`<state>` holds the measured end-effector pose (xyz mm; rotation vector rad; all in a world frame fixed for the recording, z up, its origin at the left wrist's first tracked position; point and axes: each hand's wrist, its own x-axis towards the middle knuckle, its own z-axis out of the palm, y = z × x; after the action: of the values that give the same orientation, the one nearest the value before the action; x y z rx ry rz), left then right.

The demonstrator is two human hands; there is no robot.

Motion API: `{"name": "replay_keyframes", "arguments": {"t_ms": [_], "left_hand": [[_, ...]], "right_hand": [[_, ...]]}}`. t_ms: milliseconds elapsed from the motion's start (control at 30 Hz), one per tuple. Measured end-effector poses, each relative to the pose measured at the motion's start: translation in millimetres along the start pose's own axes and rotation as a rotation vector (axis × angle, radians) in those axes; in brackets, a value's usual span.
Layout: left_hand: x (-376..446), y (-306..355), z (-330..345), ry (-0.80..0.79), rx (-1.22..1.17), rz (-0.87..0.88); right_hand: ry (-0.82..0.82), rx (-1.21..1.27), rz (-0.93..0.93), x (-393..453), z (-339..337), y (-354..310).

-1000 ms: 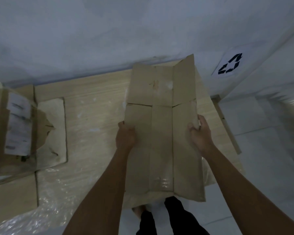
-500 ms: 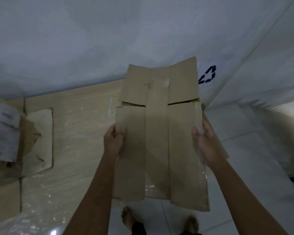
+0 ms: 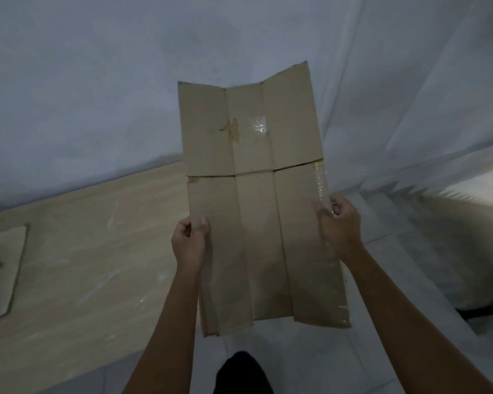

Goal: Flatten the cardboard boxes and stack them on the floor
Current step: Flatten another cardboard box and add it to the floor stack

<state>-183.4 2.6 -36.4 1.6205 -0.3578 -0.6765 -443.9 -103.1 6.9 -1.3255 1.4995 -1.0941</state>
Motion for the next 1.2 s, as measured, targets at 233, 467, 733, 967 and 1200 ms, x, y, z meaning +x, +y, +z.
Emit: {"name": "replay_keyframes", "arguments": {"t_ms": [233,467,733,967,1200], "left_hand": [[22.1,-15.4,136.1,0.055,-0.066,-0.046],[69.2,-72.5,223.4,0.057,0.006,-0.138],[96.1,-185.7,283.0,0.139,0.208,-0.276],[109.1,-335.3,308.2,0.290,0.417,-0.431],[144.7,-514.9,324.8,0.312,0.292,-0.573]], "right_hand": [[0.023,-0.212,0.029,128.9,-42.1,31.8],[-0.142,-0.378,0.080,234.7,-44.9,81.4],[-0.373,-0.544,0.237,313.7,-20.4,207.5],[-0.479,-0.704,0.176,351.0,15.1,369.2],[-0.446,-0.646,0.151,384.4,51.4,552.6]]}}
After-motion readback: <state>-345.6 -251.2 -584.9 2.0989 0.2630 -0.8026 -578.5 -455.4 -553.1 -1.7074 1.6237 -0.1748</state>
